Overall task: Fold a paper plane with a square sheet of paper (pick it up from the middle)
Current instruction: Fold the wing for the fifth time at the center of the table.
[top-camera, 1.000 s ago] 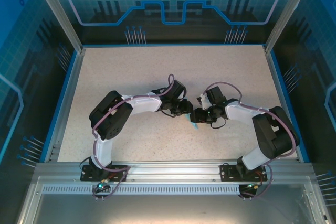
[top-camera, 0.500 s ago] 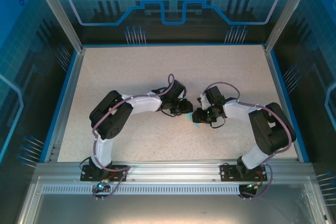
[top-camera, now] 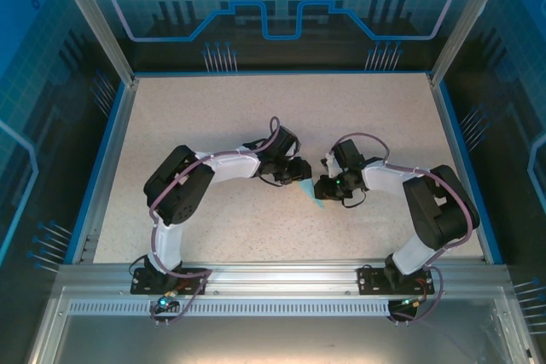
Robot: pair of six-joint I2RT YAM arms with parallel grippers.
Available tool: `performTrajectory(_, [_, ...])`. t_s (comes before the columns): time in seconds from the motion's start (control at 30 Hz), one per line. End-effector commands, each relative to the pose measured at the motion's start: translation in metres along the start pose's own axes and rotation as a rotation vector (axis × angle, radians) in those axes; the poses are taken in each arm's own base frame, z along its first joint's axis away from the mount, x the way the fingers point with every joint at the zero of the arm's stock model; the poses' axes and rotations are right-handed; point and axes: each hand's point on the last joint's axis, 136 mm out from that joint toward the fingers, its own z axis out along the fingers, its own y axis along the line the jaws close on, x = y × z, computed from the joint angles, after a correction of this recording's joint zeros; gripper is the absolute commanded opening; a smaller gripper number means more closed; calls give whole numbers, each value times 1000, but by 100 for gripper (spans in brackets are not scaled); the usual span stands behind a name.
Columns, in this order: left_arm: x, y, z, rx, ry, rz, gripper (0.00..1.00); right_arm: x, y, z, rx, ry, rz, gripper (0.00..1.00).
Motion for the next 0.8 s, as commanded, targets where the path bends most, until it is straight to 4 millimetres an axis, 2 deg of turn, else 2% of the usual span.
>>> performTrajectory(0.0, [-17, -14, -4, 60, -22, 39, 35, 23, -17, 25, 59, 87, 13, 21])
performTrajectory(0.13, [-23, -6, 3, 74, -21, 31, 35, 24, -18, 27, 63, 99, 15, 21])
performTrajectory(0.4, [-22, 19, 21, 28, 7, 26, 33, 23, -12, 25, 41, 96, 16, 22])
performTrajectory(0.53, [-23, 21, 19, 23, 3, 37, 33, 21, -9, 21, 34, 91, 11, 23])
performTrajectory(0.63, [-22, 22, 21, 16, 16, 46, 33, 17, -1, 13, 12, 77, -5, 25])
performTrajectory(0.73, [-21, 24, 21, 5, 26, 54, 33, 6, 4, -9, 32, 15, -28, 30])
performTrajectory(0.77, [-20, 25, 22, 2, 30, 57, 33, 3, 10, -17, 7, -6, -43, 33])
